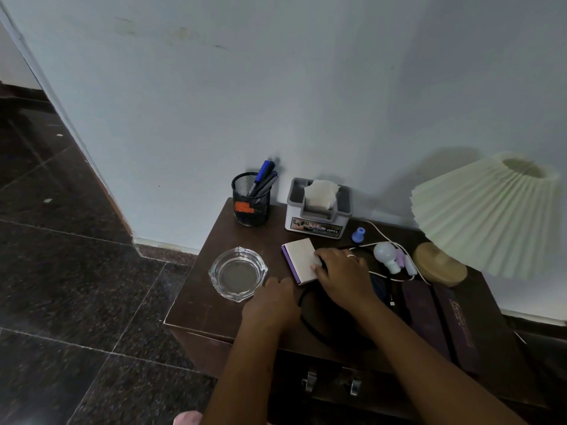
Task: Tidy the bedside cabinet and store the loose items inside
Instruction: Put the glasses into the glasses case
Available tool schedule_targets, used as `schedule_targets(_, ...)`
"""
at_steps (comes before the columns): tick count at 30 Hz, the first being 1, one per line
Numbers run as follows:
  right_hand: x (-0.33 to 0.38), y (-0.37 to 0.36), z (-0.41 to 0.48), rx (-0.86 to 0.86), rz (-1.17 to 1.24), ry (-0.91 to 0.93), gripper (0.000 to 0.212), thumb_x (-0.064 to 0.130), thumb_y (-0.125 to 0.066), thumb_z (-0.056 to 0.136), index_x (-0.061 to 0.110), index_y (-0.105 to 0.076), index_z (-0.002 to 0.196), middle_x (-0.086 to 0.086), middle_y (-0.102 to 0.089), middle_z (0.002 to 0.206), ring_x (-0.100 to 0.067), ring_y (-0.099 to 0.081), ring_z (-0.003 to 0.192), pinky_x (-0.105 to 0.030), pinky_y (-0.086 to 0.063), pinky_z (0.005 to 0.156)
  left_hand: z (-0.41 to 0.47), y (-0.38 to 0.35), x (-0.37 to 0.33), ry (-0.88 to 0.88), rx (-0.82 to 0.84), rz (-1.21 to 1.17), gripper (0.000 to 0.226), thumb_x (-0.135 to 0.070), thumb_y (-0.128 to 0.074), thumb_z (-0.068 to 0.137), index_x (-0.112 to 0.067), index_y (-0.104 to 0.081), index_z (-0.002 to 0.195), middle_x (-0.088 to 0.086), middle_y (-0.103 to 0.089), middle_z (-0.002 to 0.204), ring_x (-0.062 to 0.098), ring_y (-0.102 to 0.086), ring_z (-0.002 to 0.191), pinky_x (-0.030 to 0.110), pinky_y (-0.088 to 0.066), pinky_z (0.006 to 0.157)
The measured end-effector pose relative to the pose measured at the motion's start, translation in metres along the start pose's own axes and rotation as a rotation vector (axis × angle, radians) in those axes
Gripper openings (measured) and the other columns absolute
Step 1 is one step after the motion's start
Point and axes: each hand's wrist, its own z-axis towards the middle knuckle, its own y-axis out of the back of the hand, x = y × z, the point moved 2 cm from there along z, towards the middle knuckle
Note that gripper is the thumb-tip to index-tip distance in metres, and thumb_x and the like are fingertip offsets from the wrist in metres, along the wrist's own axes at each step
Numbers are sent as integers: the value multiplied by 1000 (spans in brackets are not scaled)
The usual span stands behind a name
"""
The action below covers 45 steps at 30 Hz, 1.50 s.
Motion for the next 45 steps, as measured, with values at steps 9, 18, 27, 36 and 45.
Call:
schedule_targets(9, -29, 35, -39, 134, 50, -119, 37, 39, -54, 87, 31, -54, 123, 3, -54, 130, -22, -48, 123, -38, -37, 100, 2, -8, -8, -105, 92, 46, 56, -23, -53, 88, -20, -36, 141, 13, -40, 142, 32, -41, 130, 37, -34, 108)
schedule_targets(18, -101, 88, -83, 97, 161, -400, 36, 28, -63, 81, 26, -59, 116, -4, -61, 120, -28, -57, 113, -38, -48, 92, -2, -24, -42, -210, 62, 99, 54, -23, -56, 89, -15, -39, 139, 12, -36, 144, 30, -41, 131, 36, -34, 108)
schedule_targets(27, -141, 80, -88, 269, 74, -502, 82, 44, -76, 71, 27, -34, 139, -8, -31, 145, -35, -39, 128, -43, -43, 98, -7, -42, -65, -355, 48, 127, 54, -24, -52, 92, -16, -33, 143, 7, -34, 144, 24, -35, 133, 29, -31, 108)
schedule_targets(36, -178, 69, -92, 273, 642, -854, 105, 40, -84, 64, 13, -24, 146, -9, -40, 145, -29, -44, 128, -37, -42, 86, -3, -45, -71, -367, 24, 130, 52, -25, -52, 93, -17, -35, 142, 5, -35, 145, 22, -35, 133, 29, -30, 107)
schedule_targets(45, -159, 91, -105, 159, 1132, -859, 50, 0, -75, 74, -4, -56, 120, -16, -65, 94, -26, -62, 78, -38, -52, 70, -26, -60, -104, -485, -32, -14, 46, -15, -54, 90, -16, -44, 135, 6, -44, 137, 20, -42, 127, 24, -31, 103)
